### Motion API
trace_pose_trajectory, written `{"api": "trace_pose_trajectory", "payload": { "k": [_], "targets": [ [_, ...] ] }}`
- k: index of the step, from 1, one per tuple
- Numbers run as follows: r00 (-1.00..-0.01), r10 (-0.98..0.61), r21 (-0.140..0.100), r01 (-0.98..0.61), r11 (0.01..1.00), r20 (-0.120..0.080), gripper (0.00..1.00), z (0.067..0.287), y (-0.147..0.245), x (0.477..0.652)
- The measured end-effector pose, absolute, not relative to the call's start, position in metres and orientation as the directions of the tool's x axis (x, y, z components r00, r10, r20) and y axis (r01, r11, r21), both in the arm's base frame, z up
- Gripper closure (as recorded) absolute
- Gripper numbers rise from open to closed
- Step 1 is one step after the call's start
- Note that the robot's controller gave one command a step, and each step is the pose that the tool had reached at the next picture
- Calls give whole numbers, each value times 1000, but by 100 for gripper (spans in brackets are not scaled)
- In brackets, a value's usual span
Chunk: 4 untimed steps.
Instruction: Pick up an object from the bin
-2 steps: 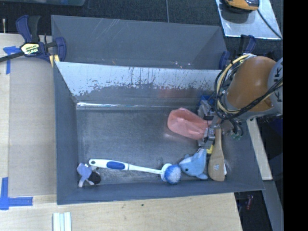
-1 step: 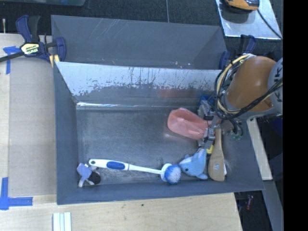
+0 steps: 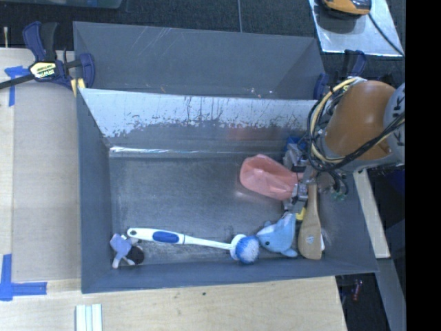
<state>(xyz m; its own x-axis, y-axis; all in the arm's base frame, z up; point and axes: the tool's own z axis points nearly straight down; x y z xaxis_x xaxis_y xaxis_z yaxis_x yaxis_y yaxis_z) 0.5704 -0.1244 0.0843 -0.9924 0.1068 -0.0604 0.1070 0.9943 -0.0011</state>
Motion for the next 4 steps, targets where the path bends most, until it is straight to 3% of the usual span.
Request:
{"api": "trace_pose_trajectory", "payload": {
  "k": [1,2,3,4],
  "targets": [
    [-993,104,-1,104,995,-47,100,109,-123,564],
    [-965,-250,-33,-248,968,-75,100,87,-92,570],
    [-992,107,5,107,994,-68,100,85,-115,567],
    [-992,106,5,106,994,-68,100,85,-115,568]
  ]
}}
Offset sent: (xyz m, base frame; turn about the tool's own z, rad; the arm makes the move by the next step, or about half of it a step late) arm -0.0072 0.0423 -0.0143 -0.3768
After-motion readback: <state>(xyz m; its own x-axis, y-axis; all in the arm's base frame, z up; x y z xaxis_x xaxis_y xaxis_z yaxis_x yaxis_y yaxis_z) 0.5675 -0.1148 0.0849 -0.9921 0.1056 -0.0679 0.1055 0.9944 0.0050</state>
